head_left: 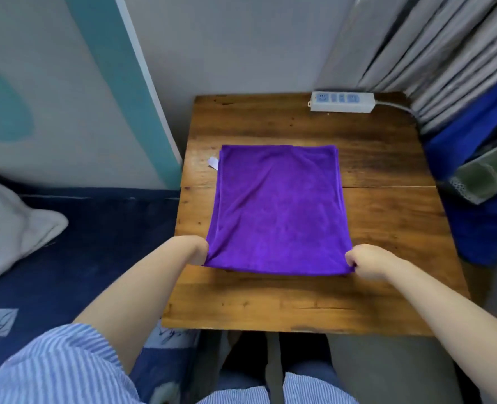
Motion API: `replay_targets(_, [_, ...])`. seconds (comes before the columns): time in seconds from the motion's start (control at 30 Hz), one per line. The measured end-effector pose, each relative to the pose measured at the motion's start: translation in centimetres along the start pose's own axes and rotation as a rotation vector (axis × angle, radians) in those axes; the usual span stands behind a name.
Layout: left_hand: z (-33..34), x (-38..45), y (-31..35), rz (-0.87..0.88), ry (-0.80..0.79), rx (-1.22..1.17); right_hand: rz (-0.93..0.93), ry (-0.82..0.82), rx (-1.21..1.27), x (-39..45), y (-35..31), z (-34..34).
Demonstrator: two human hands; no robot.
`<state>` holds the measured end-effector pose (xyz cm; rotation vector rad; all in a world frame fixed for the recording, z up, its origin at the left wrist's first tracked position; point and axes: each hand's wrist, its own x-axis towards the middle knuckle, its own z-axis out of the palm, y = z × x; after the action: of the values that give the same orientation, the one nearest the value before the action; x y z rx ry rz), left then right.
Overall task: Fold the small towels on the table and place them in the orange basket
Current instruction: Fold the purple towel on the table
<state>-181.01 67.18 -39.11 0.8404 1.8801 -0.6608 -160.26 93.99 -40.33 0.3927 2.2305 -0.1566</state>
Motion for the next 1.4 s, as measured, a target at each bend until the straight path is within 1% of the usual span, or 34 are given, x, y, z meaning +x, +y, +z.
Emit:
replay_targets(0.07, [1.6,0.3,0.1,0.018,-0.07,0.054,0.007,-0.123,-0.037,-0.3,-1.4,1.8])
replay_targets(0.13, [2.8,0.3,0.1,0.042,-0.151,0.109,0.03,-0.219,-0.047,-0.7,-2.5,2.7])
replay_targets(0.17, [3.2,0.4,0.1,0.045,-0.166,0.118,0.04,-0.249,-0.047,-1.0,-2.9,3.0])
replay_targets(0.2, [3.5,0.6,0.0,0.056,-0.146,0.12,0.046,-0.264,-0.042,-1.1,-3.2,3.1])
replay_targets(0.27, [3.3,0.6,-0.1,0.039,-0.04,0.104,0.062,-0.253,-0.003,-1.2,-3.2,2.8])
replay_targets(0.37, [1.8,1.2,-0.2,0.037,0.076,0.043,0.07,-0.177,0.049,-0.8,-2.8,1.7])
replay_targets(0.5, [-1.8,2.2,0.5,0.05,0.15,0.014,0.042,-0.043,0.105,1.3,-1.8,-1.1])
replay_targets(0.67, [-6.3,4.5,1.1,0.029,0.248,0.015,0.019,0.192,0.207,5.3,0.0,-5.4])
replay_targets(0.87, [-10.9,7.8,0.8,-0.062,0.419,-0.072,0.106,0.505,0.352,10.2,2.1,-9.0])
replay_targets(0.97, [-13.0,9.5,0.8,-0.142,0.519,-0.193,0.195,0.605,0.464,12.3,2.8,-10.2])
replay_targets(1.03, [-14.0,10.6,0.6,-0.204,0.578,-0.303,0.244,0.616,0.518,13.7,2.9,-10.8])
replay_targets(1.13, [-14.9,12.2,0.0,-0.274,0.615,-0.447,0.315,0.573,0.608,15.3,2.9,-11.2])
replay_targets(1.23, [-15.4,13.6,-0.9,-0.356,0.623,-0.697,0.374,0.575,0.651,16.4,2.9,-11.1])
replay_targets(1.3, [-15.6,14.6,-1.8,-0.337,0.592,-0.823,0.407,0.554,0.666,17.1,3.2,-11.4])
replay_targets(1.37, [-15.4,14.8,-2.4,-0.253,0.55,-0.865,0.423,0.532,0.679,17.3,3.3,-11.8])
replay_targets(1.4, [-15.3,14.9,-2.7,-0.218,0.557,-0.893,0.425,0.526,0.676,17.4,3.3,-12.0])
